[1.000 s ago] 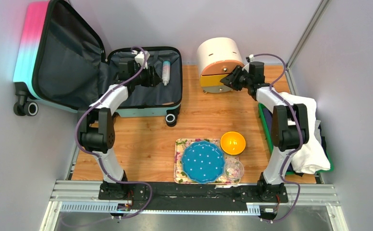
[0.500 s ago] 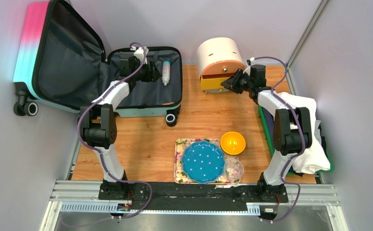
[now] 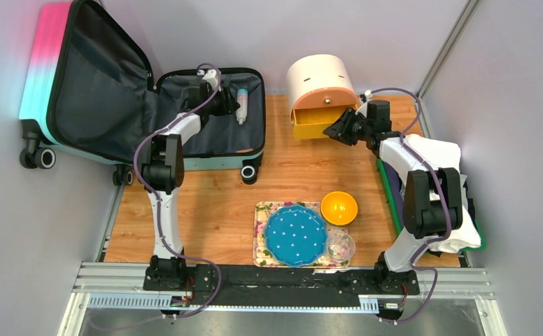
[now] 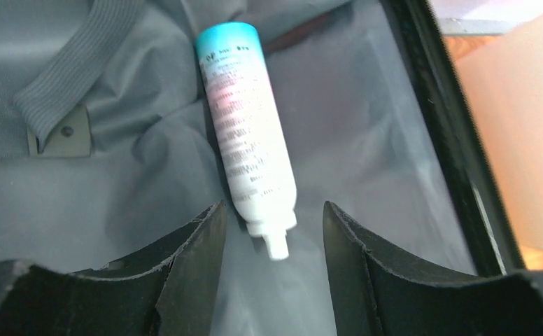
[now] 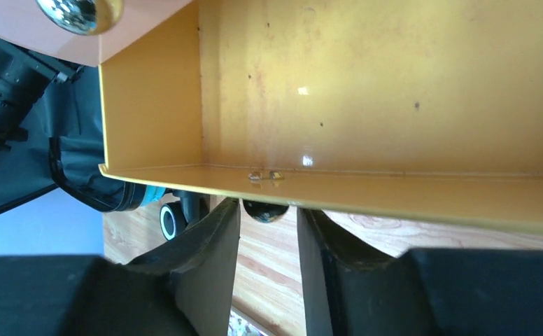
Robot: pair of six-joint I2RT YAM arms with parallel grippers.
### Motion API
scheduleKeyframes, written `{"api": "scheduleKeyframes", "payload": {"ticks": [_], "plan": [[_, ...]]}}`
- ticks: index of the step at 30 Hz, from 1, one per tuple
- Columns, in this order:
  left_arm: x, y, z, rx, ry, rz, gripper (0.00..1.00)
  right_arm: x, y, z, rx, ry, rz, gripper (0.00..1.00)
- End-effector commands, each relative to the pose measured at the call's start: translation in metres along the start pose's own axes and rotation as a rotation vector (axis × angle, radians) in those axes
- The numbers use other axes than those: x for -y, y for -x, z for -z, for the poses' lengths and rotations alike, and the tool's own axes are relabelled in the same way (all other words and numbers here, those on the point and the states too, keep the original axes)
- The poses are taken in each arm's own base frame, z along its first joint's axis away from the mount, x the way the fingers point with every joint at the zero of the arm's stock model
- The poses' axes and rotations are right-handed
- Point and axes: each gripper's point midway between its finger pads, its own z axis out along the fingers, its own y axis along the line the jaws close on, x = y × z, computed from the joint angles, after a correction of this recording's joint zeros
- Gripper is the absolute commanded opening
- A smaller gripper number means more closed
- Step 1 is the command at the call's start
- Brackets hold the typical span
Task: Open, take out, and arrange the luggage
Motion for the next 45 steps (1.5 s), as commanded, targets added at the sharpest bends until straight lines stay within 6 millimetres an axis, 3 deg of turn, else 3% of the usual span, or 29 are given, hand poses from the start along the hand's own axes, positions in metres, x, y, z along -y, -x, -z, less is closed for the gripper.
{"api": "scheduleKeyframes", "payload": {"ticks": [1,2,3,6,14,19,25,30,35,45], "plan": [[0.000,0.020,-0.026,0.086,0.020,-0.003,0.61,-0.005,0.004,0.017,0.000,-0.026,0.055,0.42],[-0.004,0.015,-0.034,0.083,0.026,-0.001,0.61,-0.008,0.005,0.018,0.001,-0.026,0.066,0.44],[-0.008,0.014,-0.038,0.089,0.046,0.000,0.61,-0.007,0.005,0.020,-0.008,-0.033,0.079,0.53],[-0.008,0.006,-0.055,0.088,0.053,0.006,0.61,-0.012,0.009,0.026,-0.017,-0.042,0.100,0.60],[0.000,-0.022,-0.088,0.060,0.030,0.048,0.60,-0.028,0.024,0.043,-0.018,-0.059,0.187,0.69],[0.015,-0.033,-0.095,0.038,-0.051,0.130,0.60,-0.043,0.038,0.059,0.009,-0.056,0.261,0.73],[0.039,-0.031,-0.092,0.027,-0.176,0.186,0.61,-0.055,0.051,0.070,0.029,-0.045,0.328,0.76],[0.060,-0.008,-0.072,0.049,-0.306,0.266,0.57,-0.071,0.062,0.074,0.053,-0.009,0.363,0.78],[0.081,0.004,-0.051,0.039,-0.409,0.325,0.61,-0.080,0.076,0.078,0.084,0.006,0.382,0.78],[0.099,-0.002,-0.046,0.023,-0.531,0.398,0.62,-0.090,0.089,0.083,0.103,0.011,0.413,0.78]]}}
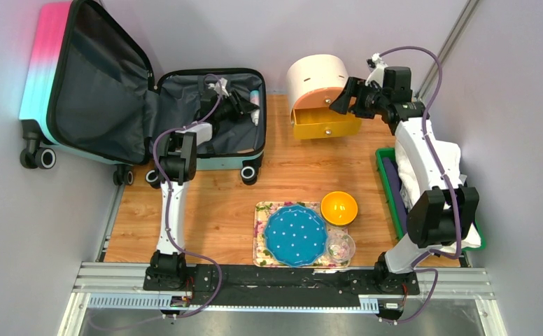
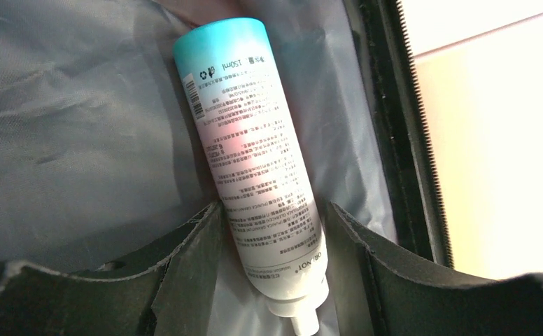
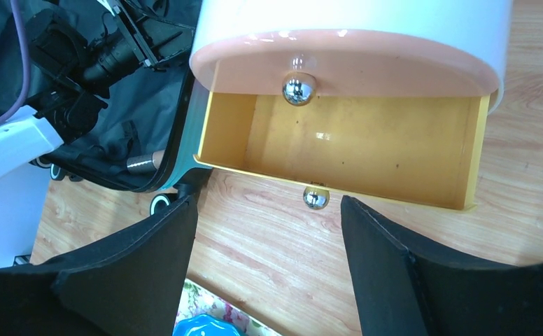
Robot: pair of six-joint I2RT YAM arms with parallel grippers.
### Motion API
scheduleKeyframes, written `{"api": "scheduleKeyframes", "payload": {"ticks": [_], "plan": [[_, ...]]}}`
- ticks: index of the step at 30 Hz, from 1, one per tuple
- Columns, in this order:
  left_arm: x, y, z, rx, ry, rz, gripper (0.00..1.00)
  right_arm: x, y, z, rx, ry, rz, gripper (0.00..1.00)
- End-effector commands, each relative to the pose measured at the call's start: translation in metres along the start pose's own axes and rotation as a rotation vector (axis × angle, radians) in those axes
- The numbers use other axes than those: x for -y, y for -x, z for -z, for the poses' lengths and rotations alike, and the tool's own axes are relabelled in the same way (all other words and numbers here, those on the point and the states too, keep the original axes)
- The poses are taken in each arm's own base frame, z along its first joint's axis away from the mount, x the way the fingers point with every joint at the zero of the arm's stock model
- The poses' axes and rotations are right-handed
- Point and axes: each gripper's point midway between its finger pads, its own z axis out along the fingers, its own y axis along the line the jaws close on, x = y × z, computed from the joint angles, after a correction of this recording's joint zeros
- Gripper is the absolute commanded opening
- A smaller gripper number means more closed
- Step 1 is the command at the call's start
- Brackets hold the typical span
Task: Open, take out, and arrange the luggage
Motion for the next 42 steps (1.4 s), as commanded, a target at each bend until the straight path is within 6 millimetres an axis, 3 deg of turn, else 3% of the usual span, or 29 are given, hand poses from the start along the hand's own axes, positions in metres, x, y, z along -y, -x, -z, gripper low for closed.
{"api": "scheduleKeyframes", "payload": {"ticks": [1,7,13,18,22,25,26,30,32,33,34,36,38,42], "plan": [[0.067,0.008,0.001,-0.008,-0.204,-0.025,0.62,-0.016,0.033,0.013,0.067,0.031,0.068,0.78],[0.064,0.009,-0.001,-0.022,-0.196,-0.024,0.66,-0.020,0.038,0.010,0.076,0.046,0.052,0.78],[0.047,-0.007,-0.005,-0.078,-0.148,0.015,0.67,-0.021,0.043,0.011,0.084,0.045,0.066,0.78],[0.043,-0.019,-0.011,-0.100,-0.121,0.030,0.59,-0.021,0.043,0.014,0.085,0.040,0.077,0.78],[0.024,-0.022,-0.019,-0.107,-0.060,0.061,0.63,-0.021,0.043,0.014,0.085,0.039,0.070,0.78],[0.025,-0.024,-0.020,-0.110,-0.086,0.067,0.64,-0.021,0.044,0.015,0.088,0.036,0.071,0.78],[0.027,-0.024,-0.020,-0.110,-0.103,0.071,0.63,-0.021,0.044,0.015,0.091,0.037,0.074,0.78],[0.051,-0.009,-0.016,-0.069,-0.184,0.005,0.23,-0.022,0.044,0.015,0.088,0.041,0.079,0.77],[0.065,0.007,-0.007,-0.033,-0.209,-0.037,0.13,-0.024,0.047,0.015,0.096,0.049,0.086,0.77],[0.069,0.016,-0.003,-0.009,-0.213,-0.065,0.03,-0.025,0.049,0.015,0.104,0.056,0.093,0.77],[0.083,0.028,0.005,0.017,-0.223,-0.124,0.00,-0.026,0.050,0.015,0.107,0.060,0.098,0.77],[0.089,0.045,0.018,0.057,-0.211,-0.184,0.00,-0.032,0.059,0.018,0.127,0.078,0.119,0.77],[0.107,0.061,0.037,0.097,-0.214,-0.292,0.00,-0.038,0.062,0.020,0.131,0.110,0.158,0.77],[0.136,0.071,0.074,0.137,-0.218,-0.472,0.00,-0.061,0.076,0.028,0.174,0.209,0.231,0.77]]}}
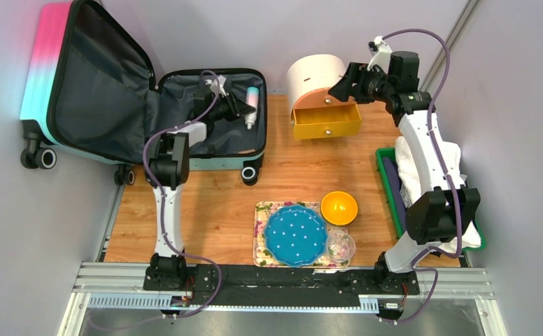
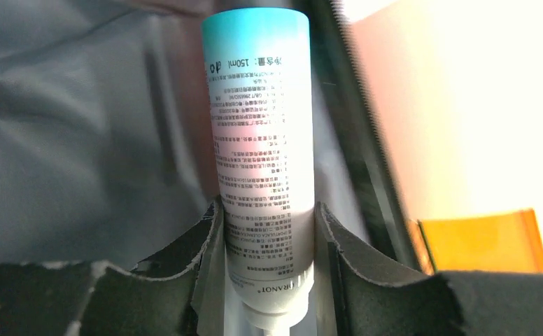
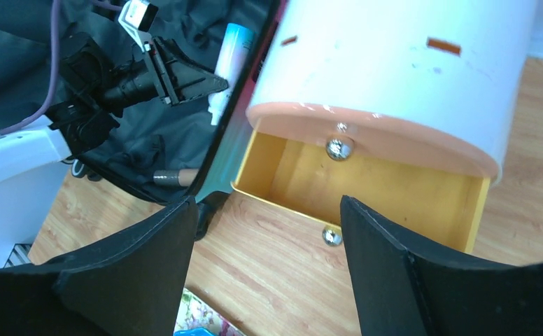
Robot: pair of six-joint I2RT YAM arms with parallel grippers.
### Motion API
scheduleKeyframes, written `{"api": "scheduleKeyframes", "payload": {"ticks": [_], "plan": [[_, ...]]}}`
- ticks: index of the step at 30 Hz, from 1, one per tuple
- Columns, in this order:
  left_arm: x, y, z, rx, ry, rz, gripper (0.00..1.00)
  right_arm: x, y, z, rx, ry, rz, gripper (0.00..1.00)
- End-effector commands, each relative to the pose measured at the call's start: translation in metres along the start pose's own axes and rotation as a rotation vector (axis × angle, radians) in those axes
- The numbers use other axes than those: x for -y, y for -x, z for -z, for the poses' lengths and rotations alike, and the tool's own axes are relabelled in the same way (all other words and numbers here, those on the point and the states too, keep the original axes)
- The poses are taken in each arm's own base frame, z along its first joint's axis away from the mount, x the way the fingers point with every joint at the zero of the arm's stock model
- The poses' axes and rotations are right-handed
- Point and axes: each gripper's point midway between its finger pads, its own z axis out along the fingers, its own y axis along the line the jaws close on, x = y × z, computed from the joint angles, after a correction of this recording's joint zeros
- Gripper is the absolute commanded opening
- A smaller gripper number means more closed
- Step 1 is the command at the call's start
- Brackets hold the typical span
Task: Open, take out, and arrange the luggage
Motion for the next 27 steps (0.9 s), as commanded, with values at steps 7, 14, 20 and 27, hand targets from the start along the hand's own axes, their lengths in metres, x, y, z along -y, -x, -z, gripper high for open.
{"api": "scheduleKeyframes", "payload": {"ticks": [7,14,20,27], "plan": [[0.186,0.059,0.085,0.111,-0.287,-0.857,0.00,-0.066,0.047,0.022,0.141,0.262,0.397,0.78],[0.234,0.018,0.109,0.227,-0.287,-1.483,0.00,-0.078,0.028,0.042,0.095,0.316,0.552,0.80],[0.245,-0.021,0.112,0.268,-0.291,-1.995,0.00,-0.070,0.003,0.046,-0.006,0.250,0.502,0.80],[0.279,-0.019,0.095,0.268,-0.290,-2.109,0.00,-0.039,-0.011,0.052,-0.069,0.076,0.442,0.80]]}}
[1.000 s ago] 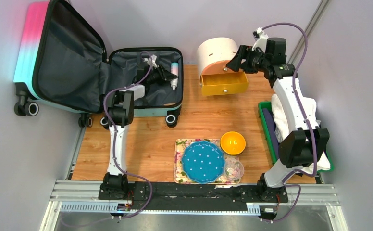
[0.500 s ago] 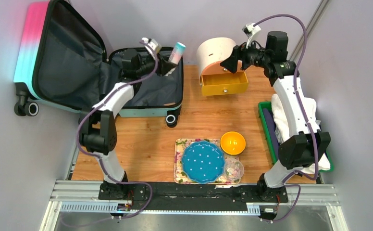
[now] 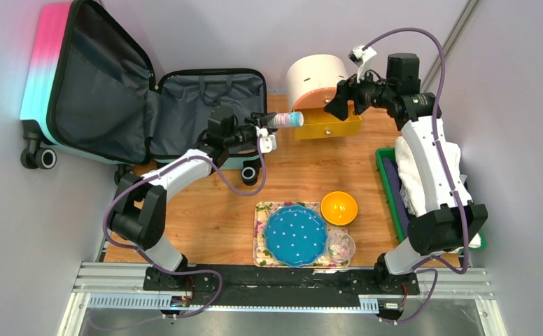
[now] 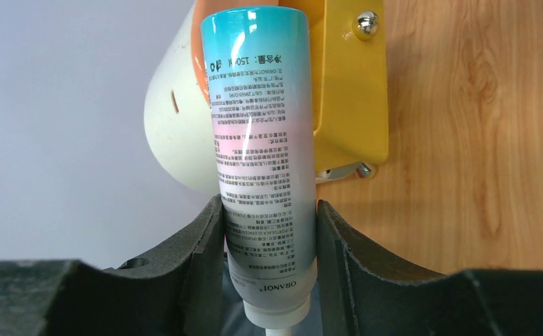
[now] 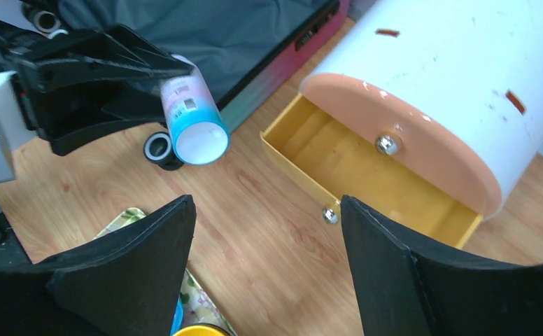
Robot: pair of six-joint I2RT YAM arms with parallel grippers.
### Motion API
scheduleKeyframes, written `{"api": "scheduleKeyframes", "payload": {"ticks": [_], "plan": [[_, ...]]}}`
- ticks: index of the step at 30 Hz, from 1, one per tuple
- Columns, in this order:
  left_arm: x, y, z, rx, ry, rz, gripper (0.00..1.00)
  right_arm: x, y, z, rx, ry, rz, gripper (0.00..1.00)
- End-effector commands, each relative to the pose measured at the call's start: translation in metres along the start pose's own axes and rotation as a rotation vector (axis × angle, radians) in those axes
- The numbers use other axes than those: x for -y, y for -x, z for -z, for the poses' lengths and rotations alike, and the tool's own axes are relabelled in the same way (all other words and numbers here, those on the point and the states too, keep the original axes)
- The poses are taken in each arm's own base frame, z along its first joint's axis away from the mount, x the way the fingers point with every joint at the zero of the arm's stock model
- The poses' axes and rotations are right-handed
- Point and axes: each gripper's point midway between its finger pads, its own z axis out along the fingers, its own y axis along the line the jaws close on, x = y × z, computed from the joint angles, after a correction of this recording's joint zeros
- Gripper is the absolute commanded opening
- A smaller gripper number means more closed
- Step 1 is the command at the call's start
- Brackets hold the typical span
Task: Open, take out, and arrange the luggage
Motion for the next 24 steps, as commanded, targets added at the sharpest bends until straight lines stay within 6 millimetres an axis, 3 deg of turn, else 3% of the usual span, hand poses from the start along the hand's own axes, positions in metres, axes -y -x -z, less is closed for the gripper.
{"api": "scheduleKeyframes", "payload": {"ticks": [1,2,3,5,9,10,18,24], "plan": [[-0.065,0.047,-0.008,0.050,0.088,-0.223,0.00,0.016,-0.011,0.019,-0.047,-0.159,-0.027,0.80],[-0.063,0.047,-0.012,0.048,0.064,-0.178,0.02,0.022,-0.010,0.022,-0.039,-0.189,-0.040,0.81],[-0.076,0.061,-0.015,0.078,0.066,-0.162,0.04,0.035,-0.011,0.029,-0.034,-0.251,-0.085,0.81],[-0.066,0.062,-0.025,0.099,0.000,-0.118,0.08,0.049,-0.012,0.036,-0.021,-0.305,-0.132,0.81],[-0.070,0.080,-0.050,0.140,-0.011,-0.070,0.11,0.081,-0.020,0.066,0.005,-0.428,-0.230,0.81],[-0.065,0.074,-0.059,0.133,-0.024,-0.051,0.11,0.089,-0.023,0.075,0.008,-0.465,-0.244,0.81],[-0.057,0.074,-0.120,0.095,0.014,-0.037,0.07,0.081,-0.058,0.094,-0.027,-0.486,-0.278,0.81],[-0.056,0.066,-0.158,0.008,0.023,-0.079,0.09,0.081,-0.064,0.101,-0.029,-0.484,-0.303,0.81]]}}
